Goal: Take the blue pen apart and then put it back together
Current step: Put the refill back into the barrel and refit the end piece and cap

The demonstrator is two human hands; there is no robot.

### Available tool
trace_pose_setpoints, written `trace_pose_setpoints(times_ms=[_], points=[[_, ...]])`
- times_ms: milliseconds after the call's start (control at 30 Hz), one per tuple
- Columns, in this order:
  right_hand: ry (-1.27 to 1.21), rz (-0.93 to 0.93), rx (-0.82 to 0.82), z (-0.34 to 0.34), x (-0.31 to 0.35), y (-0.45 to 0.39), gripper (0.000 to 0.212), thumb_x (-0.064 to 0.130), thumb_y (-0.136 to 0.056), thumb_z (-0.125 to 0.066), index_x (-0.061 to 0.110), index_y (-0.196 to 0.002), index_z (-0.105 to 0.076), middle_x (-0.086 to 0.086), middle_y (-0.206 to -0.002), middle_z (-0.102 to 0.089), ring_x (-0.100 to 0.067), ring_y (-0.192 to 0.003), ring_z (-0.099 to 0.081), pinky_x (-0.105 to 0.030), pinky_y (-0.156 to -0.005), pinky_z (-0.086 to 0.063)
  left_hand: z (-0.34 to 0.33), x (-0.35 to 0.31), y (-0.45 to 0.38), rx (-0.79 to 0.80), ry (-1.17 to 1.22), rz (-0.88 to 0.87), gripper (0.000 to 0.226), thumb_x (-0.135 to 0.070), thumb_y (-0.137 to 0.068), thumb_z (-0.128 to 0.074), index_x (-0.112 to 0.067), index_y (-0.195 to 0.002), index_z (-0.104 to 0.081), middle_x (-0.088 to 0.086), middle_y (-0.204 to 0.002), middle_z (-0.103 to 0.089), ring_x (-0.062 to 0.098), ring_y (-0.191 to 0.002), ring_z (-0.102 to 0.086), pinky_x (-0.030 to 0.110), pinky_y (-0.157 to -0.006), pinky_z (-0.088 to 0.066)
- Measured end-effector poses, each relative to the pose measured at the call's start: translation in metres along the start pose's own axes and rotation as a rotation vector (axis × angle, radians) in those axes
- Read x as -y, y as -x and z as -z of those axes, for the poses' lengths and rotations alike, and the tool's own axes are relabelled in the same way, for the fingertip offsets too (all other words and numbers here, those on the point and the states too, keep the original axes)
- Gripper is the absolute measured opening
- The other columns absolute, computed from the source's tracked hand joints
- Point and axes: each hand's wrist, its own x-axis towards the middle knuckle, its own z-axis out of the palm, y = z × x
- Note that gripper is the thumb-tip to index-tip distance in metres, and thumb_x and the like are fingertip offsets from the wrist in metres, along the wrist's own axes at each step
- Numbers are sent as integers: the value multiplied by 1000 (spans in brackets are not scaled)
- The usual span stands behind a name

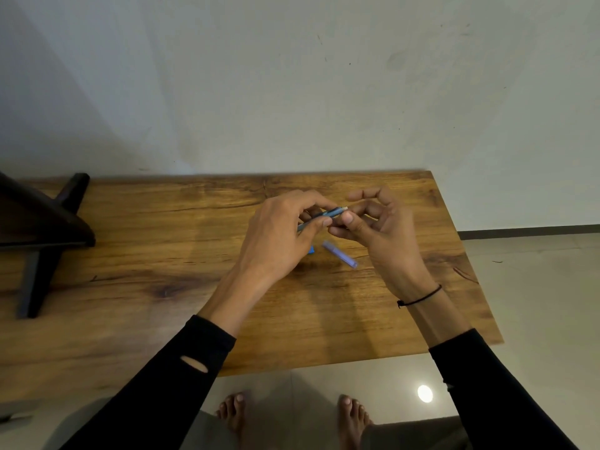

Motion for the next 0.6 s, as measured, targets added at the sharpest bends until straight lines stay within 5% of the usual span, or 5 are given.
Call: trace_pose_setpoints(times_ms=[67,233,400,600], points=[[141,46,-22,10,-2,-4,29,1,-97,-72,13,-120,-59,-12,-90,-77,-26,-86,-81,-36,-76,-67,1,1,-1,-3,4,15,23,-23,-98,-81,-29,-120,-82,-13,-110,-81,8,-102,-76,43,-92,-65],[1020,132,-34,34,-19,-8,46,-5,-96,-66,28,-127,-59,2,-115,-55,-14,-94,-61,-40,-79,-61,2,1,0,-19,31,33,23,-20,-97,-82,-29,-119,-82,-12,-108,-82,6,-100,-76,43,-93,-66],[1115,106,57,28,-31,-9,36,3,-96,-68,17,-129,-62,-6,-112,-56,-27,-87,-63,-53,-77,-59,2,0,0,-9,23,36,24,-20,-98,-81,-27,-121,-82,-9,-111,-82,8,-101,-76,42,-94,-66],[1172,164,39,15,-36,-7,15,9,-98,-66,11,-112,-64,-9,-103,-59,-32,-85,-63,-49,-71,-56,1,-1,1,3,2,34,24,-21,-98,-81,-24,-122,-82,-6,-112,-83,12,-103,-77,45,-95,-65]])
